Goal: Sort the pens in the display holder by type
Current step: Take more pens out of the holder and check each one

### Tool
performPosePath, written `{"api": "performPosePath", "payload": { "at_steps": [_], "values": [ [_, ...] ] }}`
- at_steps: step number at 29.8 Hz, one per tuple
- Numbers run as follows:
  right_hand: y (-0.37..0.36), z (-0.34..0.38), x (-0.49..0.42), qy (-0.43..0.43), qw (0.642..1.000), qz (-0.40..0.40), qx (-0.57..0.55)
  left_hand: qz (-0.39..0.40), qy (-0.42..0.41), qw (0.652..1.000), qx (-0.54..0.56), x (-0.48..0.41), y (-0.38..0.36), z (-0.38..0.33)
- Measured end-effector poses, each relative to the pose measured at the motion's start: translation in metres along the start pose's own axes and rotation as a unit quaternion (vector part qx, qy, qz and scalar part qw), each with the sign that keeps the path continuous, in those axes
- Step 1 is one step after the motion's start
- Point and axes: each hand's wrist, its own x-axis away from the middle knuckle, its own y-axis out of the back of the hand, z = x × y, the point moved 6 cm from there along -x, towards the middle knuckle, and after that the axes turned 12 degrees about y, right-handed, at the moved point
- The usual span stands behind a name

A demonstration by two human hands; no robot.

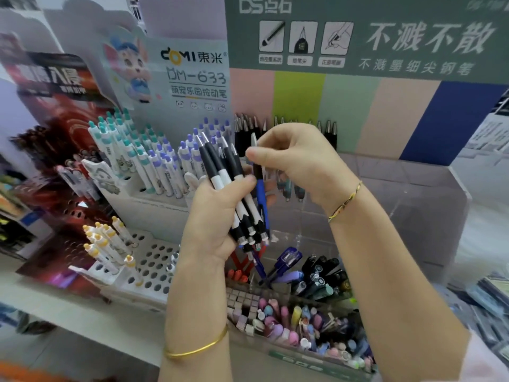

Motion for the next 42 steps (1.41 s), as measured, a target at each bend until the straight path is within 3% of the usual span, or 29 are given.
{"api": "performPosePath", "payload": {
  "at_steps": [3,11,14,19,23,25,27,29,34,38,42],
  "values": [
    [0.017,-0.003,-0.004,-0.009,0.992,-0.118,-0.051,-0.056,-0.013,0.998,0.013,0.0,0.015,-0.008],
    [0.039,0.021,-0.016,0.126,0.947,-0.288,0.061,-0.054,-0.011,0.998,0.039,-0.003,0.02,-0.01],
    [0.034,0.033,-0.02,0.185,0.921,-0.312,0.14,-0.035,0.005,0.998,0.06,-0.005,0.017,-0.006],
    [0.006,0.007,-0.038,0.075,0.942,-0.146,0.293,0.017,0.036,0.997,0.069,-0.006,0.009,0.0],
    [-0.009,-0.015,-0.036,-0.008,0.914,-0.034,0.405,0.062,0.046,0.995,0.071,-0.004,0.005,0.0],
    [-0.008,-0.017,-0.033,-0.001,0.929,-0.059,0.365,0.076,0.043,0.992,0.087,-0.005,0.005,0.0],
    [-0.001,-0.007,-0.027,0.048,0.946,-0.121,0.297,0.09,0.045,0.99,0.1,-0.006,0.004,0.001],
    [0.002,0.006,-0.022,0.09,0.959,-0.13,0.235,0.101,0.05,0.988,0.108,-0.007,0.002,0.003],
    [-0.011,0.024,-0.006,0.045,0.998,0.018,0.027,0.071,0.038,0.992,0.102,-0.013,0.001,0.004],
    [-0.015,0.022,0.008,0.04,0.99,0.106,0.087,-0.002,-0.004,0.996,0.093,-0.017,0.01,0.001],
    [-0.022,0.013,0.014,0.013,0.988,0.125,0.094,-0.032,-0.032,0.992,0.115,-0.016,0.013,-0.002]
  ]
}}
